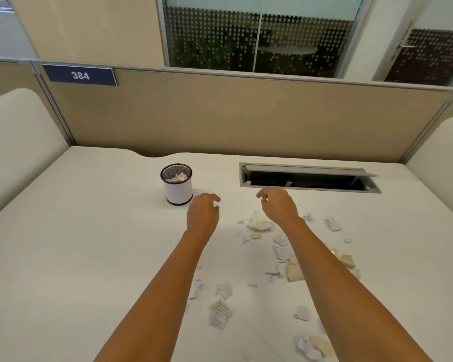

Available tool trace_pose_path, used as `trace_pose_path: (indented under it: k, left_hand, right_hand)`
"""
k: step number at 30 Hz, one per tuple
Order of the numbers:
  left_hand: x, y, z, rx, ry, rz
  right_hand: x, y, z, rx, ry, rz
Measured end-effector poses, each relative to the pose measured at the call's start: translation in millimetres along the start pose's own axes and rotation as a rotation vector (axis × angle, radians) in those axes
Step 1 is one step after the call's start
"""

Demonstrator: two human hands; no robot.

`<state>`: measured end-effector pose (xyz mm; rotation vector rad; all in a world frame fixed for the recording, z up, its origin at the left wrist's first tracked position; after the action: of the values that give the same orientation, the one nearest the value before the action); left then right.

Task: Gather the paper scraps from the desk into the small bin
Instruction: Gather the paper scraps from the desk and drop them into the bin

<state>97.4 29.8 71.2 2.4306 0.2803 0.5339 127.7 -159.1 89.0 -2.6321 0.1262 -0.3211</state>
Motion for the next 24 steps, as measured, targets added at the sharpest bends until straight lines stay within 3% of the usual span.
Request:
trace_pose_path:
  k: [4, 13, 19, 24]
  left_hand:
    - [-53, 21, 43, -0.021, -0.186, 0.086]
    - [-137, 60, 113, -0.004, -0.543, 0.290]
    - [-148, 79, 136, 0.067, -0.630, 0.422]
    - [-153, 88, 145, 0.103, -0.666, 0.463]
  right_hand:
    - [-35, 59, -13, -0.097, 0.003, 0.040]
    - [-101, 146, -8, -0.300, -0.215, 0.141]
    - [-123, 162, -5, -0.267, -0.263, 0.190]
    - [-131, 162, 0, -0.244, -0.247, 0.115]
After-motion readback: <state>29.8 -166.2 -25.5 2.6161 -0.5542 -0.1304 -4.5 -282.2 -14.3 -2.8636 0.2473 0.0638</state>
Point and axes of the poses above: each hand's wrist, its own x-axis towards the middle knuckle, its own z-axis out of the palm, y = z × x, the point moved 7 cm from there along x, towards the middle knuckle, and after that the axes turned 15 degrees about y, right-handed, at the moved point
